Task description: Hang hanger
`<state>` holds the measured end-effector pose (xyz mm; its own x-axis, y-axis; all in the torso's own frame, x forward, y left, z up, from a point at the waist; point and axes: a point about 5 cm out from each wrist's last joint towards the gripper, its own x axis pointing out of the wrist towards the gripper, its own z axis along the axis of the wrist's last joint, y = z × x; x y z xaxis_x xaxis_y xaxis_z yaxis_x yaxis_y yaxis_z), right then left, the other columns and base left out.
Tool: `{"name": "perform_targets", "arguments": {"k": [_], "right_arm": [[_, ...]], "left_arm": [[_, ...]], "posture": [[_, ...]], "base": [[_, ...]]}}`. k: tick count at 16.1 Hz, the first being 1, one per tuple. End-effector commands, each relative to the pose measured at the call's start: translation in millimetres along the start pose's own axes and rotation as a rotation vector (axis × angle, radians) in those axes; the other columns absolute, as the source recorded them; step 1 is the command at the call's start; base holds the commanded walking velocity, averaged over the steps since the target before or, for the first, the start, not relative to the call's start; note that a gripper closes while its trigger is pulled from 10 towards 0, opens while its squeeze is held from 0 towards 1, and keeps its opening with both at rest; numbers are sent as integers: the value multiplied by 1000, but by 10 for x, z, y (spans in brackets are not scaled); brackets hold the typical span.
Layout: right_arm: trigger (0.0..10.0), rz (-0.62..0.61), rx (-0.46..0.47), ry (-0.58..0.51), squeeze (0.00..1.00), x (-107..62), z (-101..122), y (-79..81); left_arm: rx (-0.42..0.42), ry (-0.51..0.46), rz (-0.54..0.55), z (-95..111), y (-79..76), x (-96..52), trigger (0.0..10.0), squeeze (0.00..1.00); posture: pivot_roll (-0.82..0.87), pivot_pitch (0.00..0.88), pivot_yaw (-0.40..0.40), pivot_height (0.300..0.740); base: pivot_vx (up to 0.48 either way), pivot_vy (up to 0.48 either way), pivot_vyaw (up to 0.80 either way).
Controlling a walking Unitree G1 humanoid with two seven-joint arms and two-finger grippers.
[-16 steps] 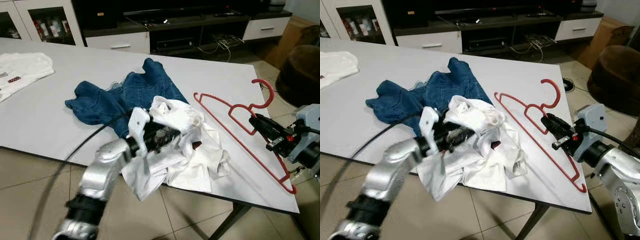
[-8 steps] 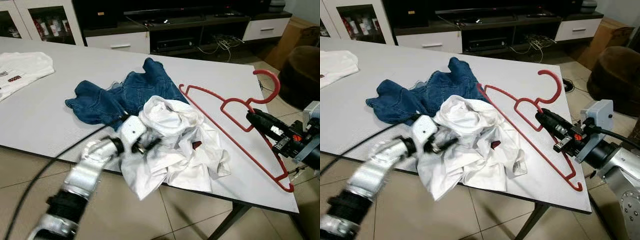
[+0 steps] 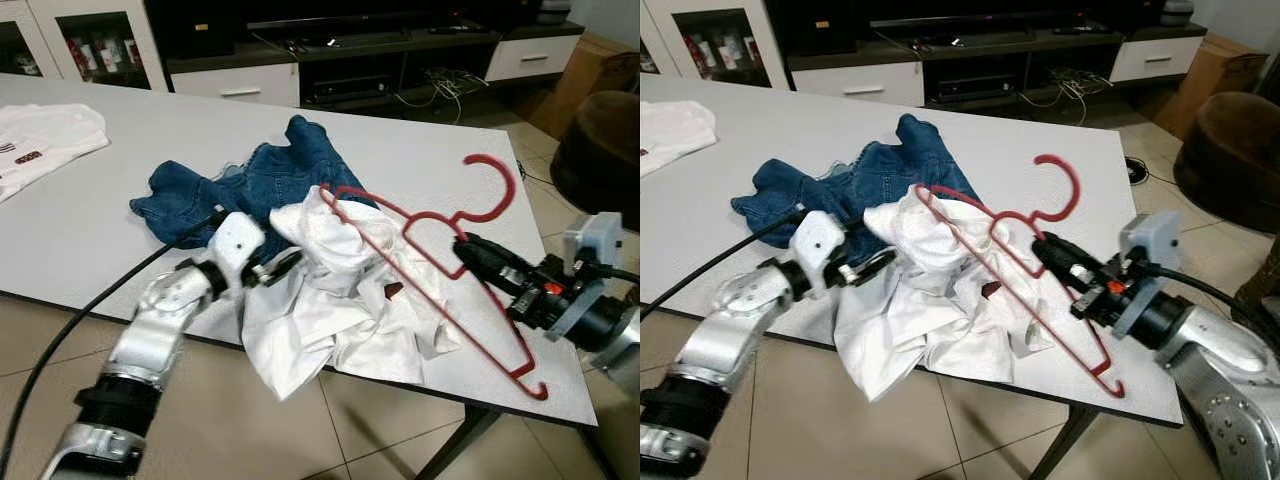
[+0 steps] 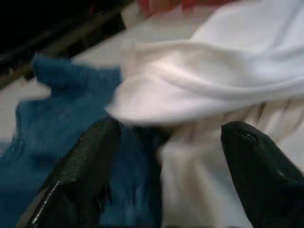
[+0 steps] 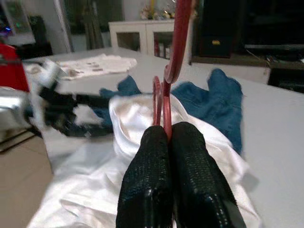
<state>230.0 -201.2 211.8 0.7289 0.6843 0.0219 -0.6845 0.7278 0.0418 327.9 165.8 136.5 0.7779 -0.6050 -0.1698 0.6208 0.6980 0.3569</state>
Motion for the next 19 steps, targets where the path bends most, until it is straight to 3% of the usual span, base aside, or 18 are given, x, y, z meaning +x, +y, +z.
{"name": "perform_targets", "arguments": {"k": [1,2,4,6,8,10,11,13,16,18,19], "right_arm": [[10000,57,-4,-17,0,22,60,100],[10000,109,4,-1,0,38,36,194],[10000,90,4,69,0,74,-72,202],[10000,51,49,90,0,103,-119,159],[10000,38,46,178,0,98,-254,164],[10000,-97,15,313,0,79,-449,8],[10000,-236,-28,422,0,48,-572,-157],[10000,-389,-91,512,0,-44,-662,-372],[10000,-567,-126,507,0,-134,-592,-641],[10000,-617,-142,472,0,-89,-527,-711],[10000,-636,-142,462,0,-76,-522,-730]], "left_arm": [[31,56,-3,-64,34,-10,10000,0],[40,137,3,-180,63,-27,10000,0],[67,220,70,-286,113,-7,10000,0],[43,197,50,-262,16,71,10000,0],[48,194,35,-270,-51,122,10000,0],[44,195,29,-276,-80,147,10000,0],[55,217,33,-302,-68,141,10000,0],[99,263,51,-350,-23,112,10000,0],[105,256,64,-296,17,121,10000,0],[179,288,42,-330,-43,140,10000,0],[175,291,41,-341,-52,139,10000,0]], "posture": [[-25,41,13,740],[-26,41,11,740],[-26,39,8,740],[-30,37,6,740],[-30,34,6,740],[-31,34,7,740],[-32,33,8,740],[-26,34,8,740],[-21,34,8,740],[-18,31,8,740],[-17,31,7,740]], "base": [[0,0,0],[0,0,0],[0,0,0],[0,0,0],[0,0,0],[0,0,0],[0,0,0],[0,0,0],[0,0,0],[0,0,0],[0,0,0]]}}
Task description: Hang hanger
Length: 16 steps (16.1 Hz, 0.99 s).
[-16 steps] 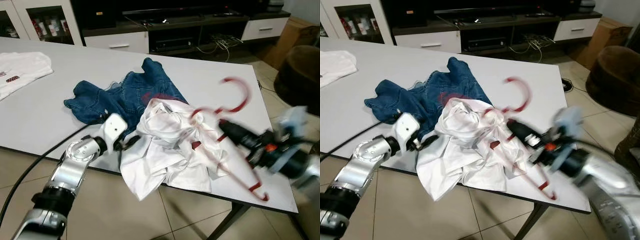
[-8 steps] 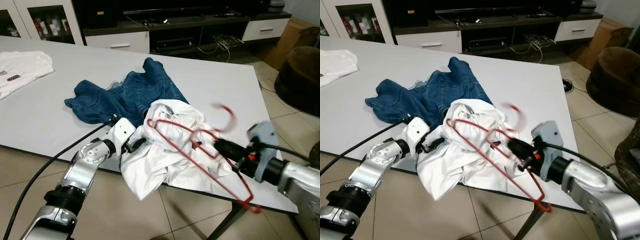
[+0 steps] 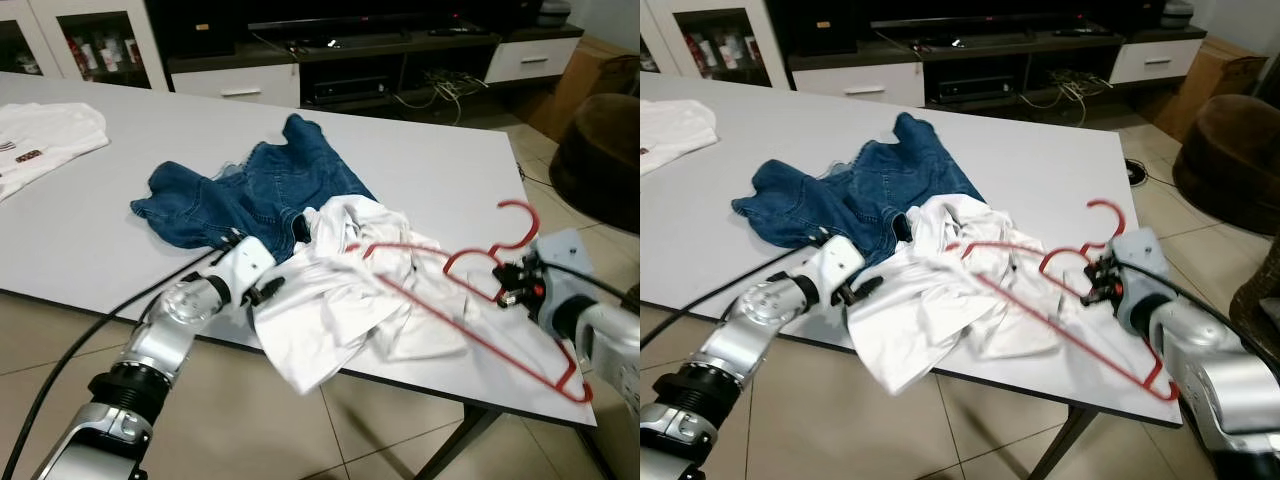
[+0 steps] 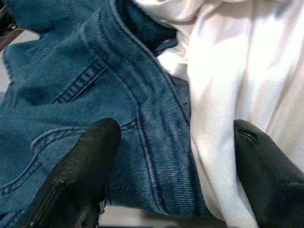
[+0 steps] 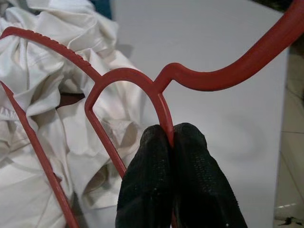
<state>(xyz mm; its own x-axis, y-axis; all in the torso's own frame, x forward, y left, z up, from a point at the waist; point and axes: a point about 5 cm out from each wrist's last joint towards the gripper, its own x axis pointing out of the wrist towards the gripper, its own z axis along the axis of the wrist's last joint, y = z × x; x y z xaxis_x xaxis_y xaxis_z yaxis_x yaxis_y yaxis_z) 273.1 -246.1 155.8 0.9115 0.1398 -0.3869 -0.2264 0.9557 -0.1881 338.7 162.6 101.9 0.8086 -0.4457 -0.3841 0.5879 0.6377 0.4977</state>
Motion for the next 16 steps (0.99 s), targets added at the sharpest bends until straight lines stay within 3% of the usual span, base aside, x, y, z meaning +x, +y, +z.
{"name": "perform_targets", "arguments": {"k": [1,4,8,9,11,14,16], "right_arm": [[10000,-93,-1,10,0,-2,-20,-120],[10000,-147,9,3,0,25,-4,-174],[10000,-176,15,-21,0,58,37,-188],[10000,-200,44,-39,0,70,41,-215],[10000,-224,85,-69,0,84,81,-244],[10000,-190,91,-122,0,113,178,-185],[10000,-135,101,-189,0,113,311,-89]], "left_arm": [[15,23,8,-34,23,-16,10000,0],[21,60,29,-89,97,-56,10000,0],[39,177,122,-303,431,-253,10000,0],[47,221,154,-396,562,-363,10000,0],[56,263,191,-480,673,-466,10000,0],[53,231,202,-415,671,-417,10000,0],[42,153,167,-266,507,-254,10000,0]], "posture": [[-17,31,7,740],[-12,30,5,740],[-7,33,6,740],[0,34,7,740],[6,32,9,740],[14,29,7,740],[9,26,9,740]], "base": [[0,0,0],[0,0,0],[0,0,0],[0,0,0],[0,0,0],[0,0,0],[0,0,0]]}}
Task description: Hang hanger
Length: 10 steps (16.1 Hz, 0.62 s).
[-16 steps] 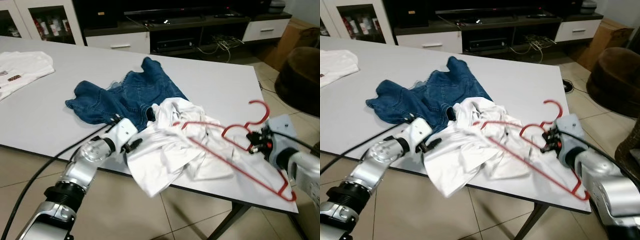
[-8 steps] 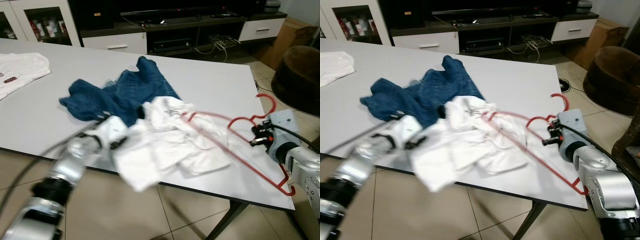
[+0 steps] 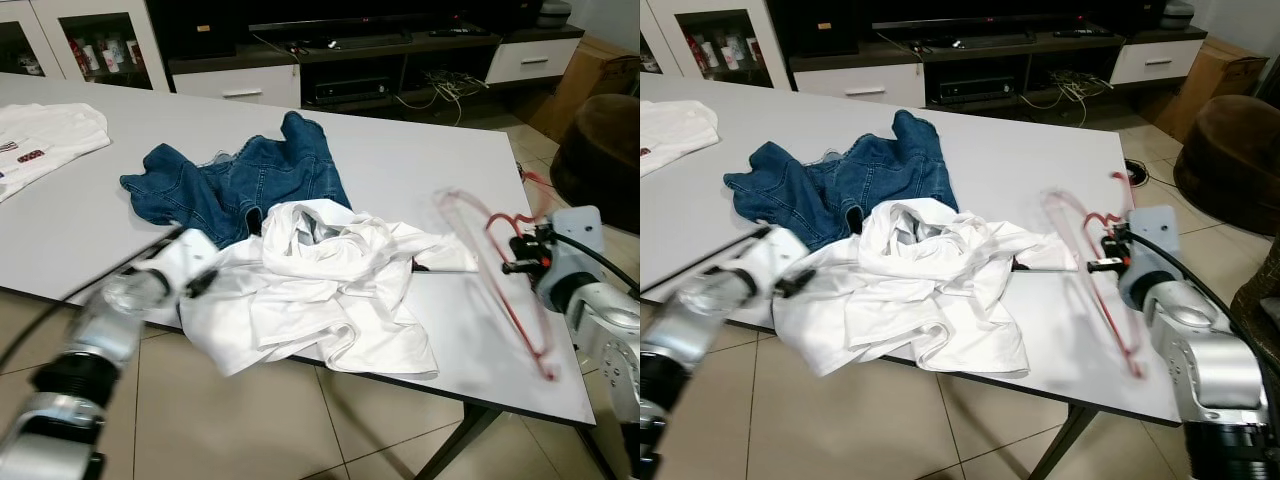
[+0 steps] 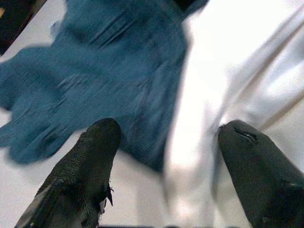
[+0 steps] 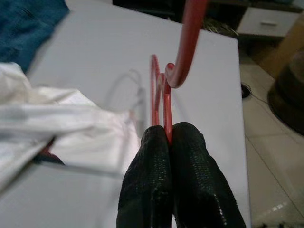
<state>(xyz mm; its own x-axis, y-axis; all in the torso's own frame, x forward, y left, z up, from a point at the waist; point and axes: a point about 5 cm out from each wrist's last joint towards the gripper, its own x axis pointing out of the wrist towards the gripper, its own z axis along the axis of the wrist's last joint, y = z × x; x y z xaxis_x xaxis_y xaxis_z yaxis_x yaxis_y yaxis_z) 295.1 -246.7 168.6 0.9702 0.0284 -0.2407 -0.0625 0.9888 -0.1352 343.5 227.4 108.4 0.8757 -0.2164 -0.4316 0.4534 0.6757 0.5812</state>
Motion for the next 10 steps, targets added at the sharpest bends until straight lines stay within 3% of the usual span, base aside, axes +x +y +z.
{"name": "perform_targets", "arguments": {"k": [1,2,3,4,6,7,9,10], "right_arm": [[10000,12,6,-64,0,-23,140,9],[10000,12,6,-64,0,-24,139,9],[10000,4,10,-60,0,-45,119,-12],[10000,-2,13,-58,0,-56,111,-28],[10000,-6,19,-60,0,-65,113,-45],[10000,-7,20,-61,0,-67,119,-48],[10000,-8,24,-77,0,-70,167,-52],[10000,-8,24,-77,0,-70,167,-52]], "left_arm": [[13,-78,-9,201,-62,52,10000,0],[12,-98,-14,245,-94,64,10000,0],[-10,-246,-14,551,-152,63,10000,0],[-44,-313,-26,697,-166,45,10000,0],[-81,-361,-79,847,-219,35,10000,0],[-70,-362,-101,867,-251,38,10000,0],[-72,-284,-216,793,-471,89,10000,0],[-72,-284,-216,793,-471,89,10000,0]], "posture": [[4,27,9,740],[1,27,10,740],[-5,29,11,740],[-5,30,12,740],[-7,30,12,740],[-7,30,12,740],[-9,28,14,740],[-9,28,14,740]], "base": [[0,0,0],[0,0,0],[0,0,0],[0,0,0],[0,0,0],[0,0,0],[0,0,0],[0,0,0]]}}
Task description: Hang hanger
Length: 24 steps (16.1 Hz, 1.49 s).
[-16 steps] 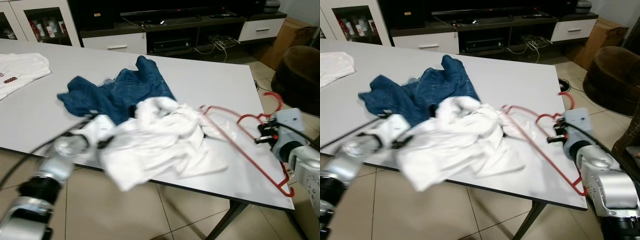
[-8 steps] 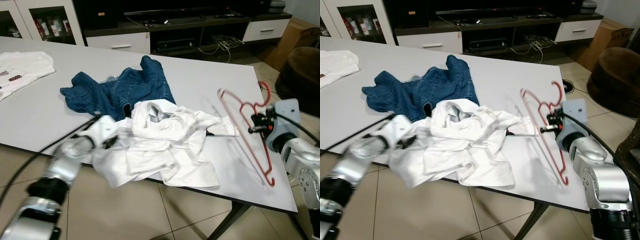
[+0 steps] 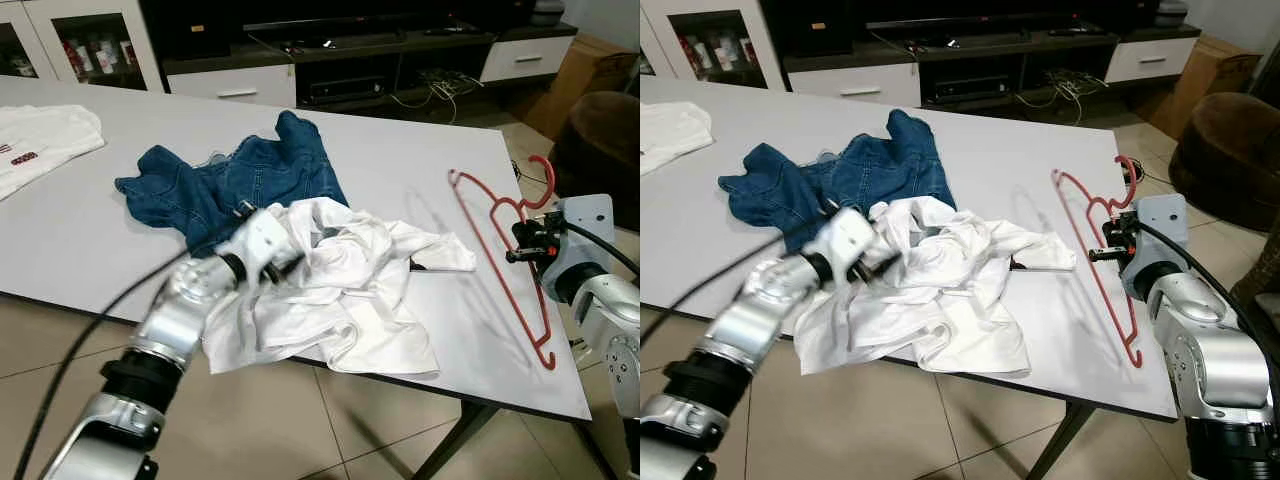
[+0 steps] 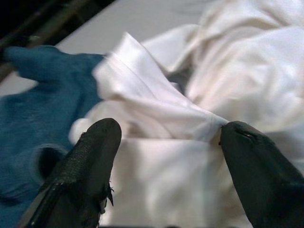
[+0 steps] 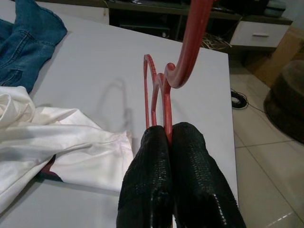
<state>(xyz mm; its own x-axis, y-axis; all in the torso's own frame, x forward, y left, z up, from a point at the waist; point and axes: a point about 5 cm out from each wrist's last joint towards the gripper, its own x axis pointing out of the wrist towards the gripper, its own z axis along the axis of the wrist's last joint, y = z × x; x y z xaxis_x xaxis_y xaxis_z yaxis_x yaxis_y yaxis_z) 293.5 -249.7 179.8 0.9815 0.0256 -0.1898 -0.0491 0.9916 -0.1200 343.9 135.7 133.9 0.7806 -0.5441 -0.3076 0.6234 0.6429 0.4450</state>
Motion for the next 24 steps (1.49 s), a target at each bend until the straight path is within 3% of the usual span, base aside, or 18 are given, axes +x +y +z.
{"name": "perform_targets", "arguments": {"k": [1,2,4,6,7,8,11,13,14,21,23,24], "right_arm": [[10000,-1,10,-37,0,-30,92,-13],[10000,-8,14,-44,0,-41,104,-33],[10000,-11,15,-46,0,-44,108,-47],[10000,-13,16,-64,0,-48,147,-55],[10000,-13,17,-66,0,-49,152,-56],[10000,-14,18,-70,0,-48,156,-57],[10000,-18,23,-77,0,-47,166,-59],[10000,-22,25,-86,0,-57,182,-59],[10000,-27,29,-90,0,-70,187,-69],[10000,-29,40,-122,0,-101,245,-59],[10000,-19,41,-140,0,-115,288,-36],[10000,-15,41,-146,0,-133,305,-33]], "left_arm": [[-31,44,-26,-78,-70,-5,10000,0],[-113,76,-51,-134,-167,26,10000,0],[-108,147,-81,-205,-290,66,10000,0],[-171,180,-92,-207,-416,144,10000,0],[-180,175,-102,-190,-447,162,7882,0],[-192,137,-143,-109,-543,212,0,0],[-168,71,-204,20,-717,319,0,0],[-94,-18,-200,191,-799,417,0,0],[-118,-100,-194,344,-821,467,0,0],[-104,-120,-230,339,-1068,640,0,0],[-74,-102,-207,312,-1083,666,0,0],[-81,-121,-130,344,-970,674,0,0]], "posture": [[-16,26,21,740],[-15,26,21,740],[-19,25,21,740],[-23,23,22,740],[-24,22,21,740],[-26,20,23,740],[-31,17,26,740],[-39,16,30,740],[-42,17,33,740],[-51,21,36,740],[-56,25,36,740],[-58,28,36,740]], "base": [[0,0,0],[0,0,0],[0,0,0],[0,0,0],[0,0,0],[0,0,0],[0,0,0],[0,0,0],[0,0,0],[0,0,0],[0,0,0],[0,0,0]]}}
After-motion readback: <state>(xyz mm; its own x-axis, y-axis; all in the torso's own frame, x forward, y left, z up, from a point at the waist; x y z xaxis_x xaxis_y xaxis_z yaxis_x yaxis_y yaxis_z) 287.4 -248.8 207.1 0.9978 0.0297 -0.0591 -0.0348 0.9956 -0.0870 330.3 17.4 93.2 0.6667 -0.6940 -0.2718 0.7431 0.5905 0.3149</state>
